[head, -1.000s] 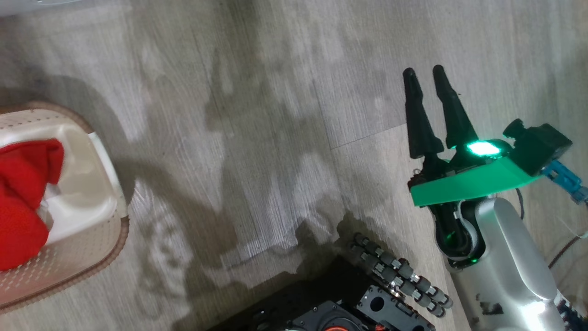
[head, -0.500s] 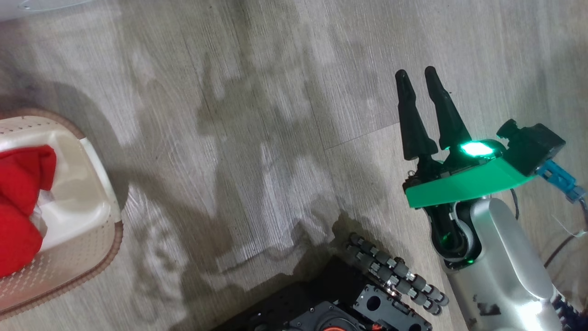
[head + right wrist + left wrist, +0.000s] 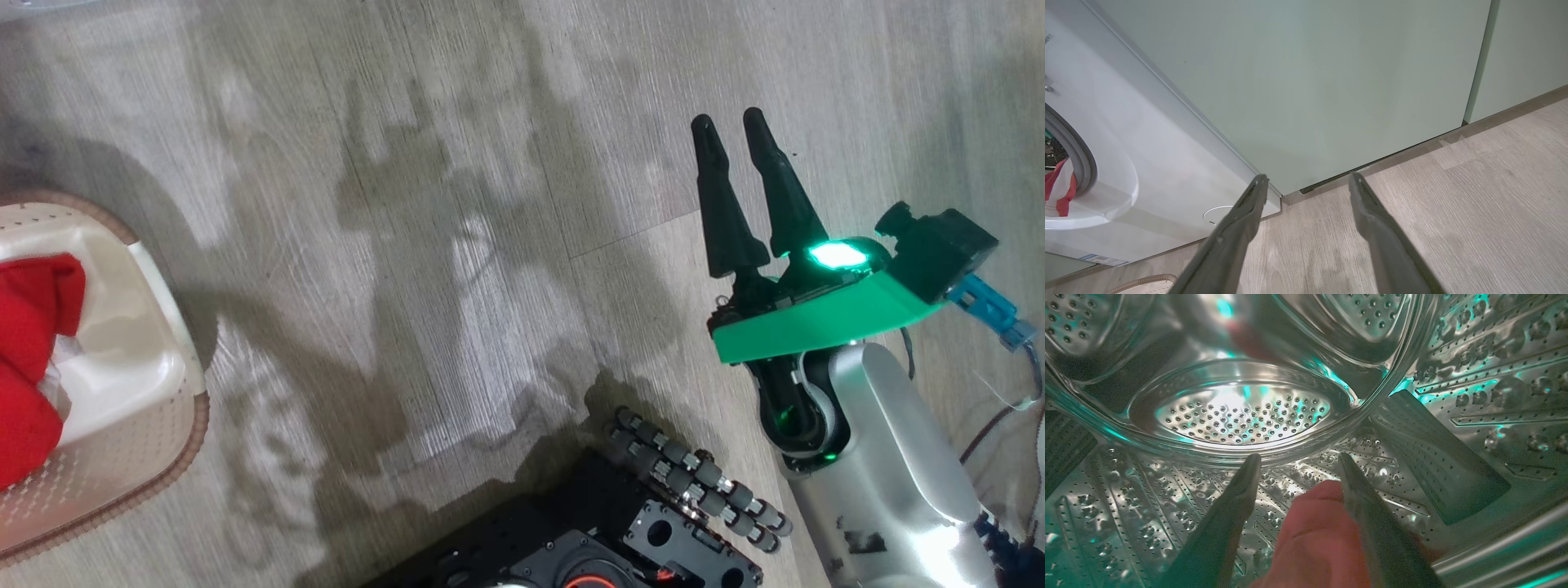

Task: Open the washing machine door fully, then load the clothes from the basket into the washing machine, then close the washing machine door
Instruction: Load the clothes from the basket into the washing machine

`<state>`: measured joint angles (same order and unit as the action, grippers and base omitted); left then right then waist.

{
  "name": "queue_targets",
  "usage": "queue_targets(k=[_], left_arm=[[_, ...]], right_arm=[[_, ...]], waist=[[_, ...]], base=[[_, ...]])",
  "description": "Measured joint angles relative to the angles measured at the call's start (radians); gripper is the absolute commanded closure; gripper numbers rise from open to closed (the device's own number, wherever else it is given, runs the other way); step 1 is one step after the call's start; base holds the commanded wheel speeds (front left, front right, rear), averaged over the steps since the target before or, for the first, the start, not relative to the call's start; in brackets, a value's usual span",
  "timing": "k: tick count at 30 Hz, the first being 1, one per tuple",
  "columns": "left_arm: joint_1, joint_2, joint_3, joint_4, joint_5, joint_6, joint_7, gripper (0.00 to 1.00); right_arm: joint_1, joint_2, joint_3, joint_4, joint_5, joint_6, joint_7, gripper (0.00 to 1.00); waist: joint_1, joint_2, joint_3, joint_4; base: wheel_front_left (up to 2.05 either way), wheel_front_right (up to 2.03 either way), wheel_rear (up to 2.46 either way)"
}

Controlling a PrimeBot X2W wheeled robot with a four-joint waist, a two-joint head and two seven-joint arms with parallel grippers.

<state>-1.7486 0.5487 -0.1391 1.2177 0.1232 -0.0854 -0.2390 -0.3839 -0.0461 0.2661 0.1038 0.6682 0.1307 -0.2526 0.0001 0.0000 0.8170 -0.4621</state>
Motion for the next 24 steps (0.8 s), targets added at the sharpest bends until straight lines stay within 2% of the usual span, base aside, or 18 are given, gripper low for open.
queue_targets(k=[7, 13, 20, 24], left_arm=[[-0.013, -0.002, 0.0, 0.007, -0.018, 0.009, -0.01, 0.0], [0.008, -0.027, 0.005, -0.002, -0.057, 0.008, -0.012, 0.0], [0.148, -0.086, 0.013, -0.095, -0.119, -0.004, -0.018, 0.0], [0.281, -0.132, 0.015, -0.17, -0.153, -0.004, -0.018, 0.0]], right_arm=[[-0.003, 0.0, -0.004, 0.004, 0.001, 0.0, 0.0, 0.0], [-0.003, 0.0, -0.032, 0.005, -0.024, 0.0, 0.0, 0.0], [-0.003, 0.0, -0.074, 0.004, -0.073, 0.0, 0.0, 0.0], [0.003, -0.001, -0.108, 0.005, -0.108, 0.0, 0.0, 0.0]], waist=[[0.0, 0.0, -0.012, 0.009], [0.0, 0.0, -0.041, 0.036], [0.0, 0.0, -0.089, 0.093], [0.0, 0.0, -0.142, 0.136]], base=[[0.0, 0.0, 0.0], [0.0, 0.0, 0.0], [0.0, 0.0, 0.0], [0.0, 0.0, 0.0]])
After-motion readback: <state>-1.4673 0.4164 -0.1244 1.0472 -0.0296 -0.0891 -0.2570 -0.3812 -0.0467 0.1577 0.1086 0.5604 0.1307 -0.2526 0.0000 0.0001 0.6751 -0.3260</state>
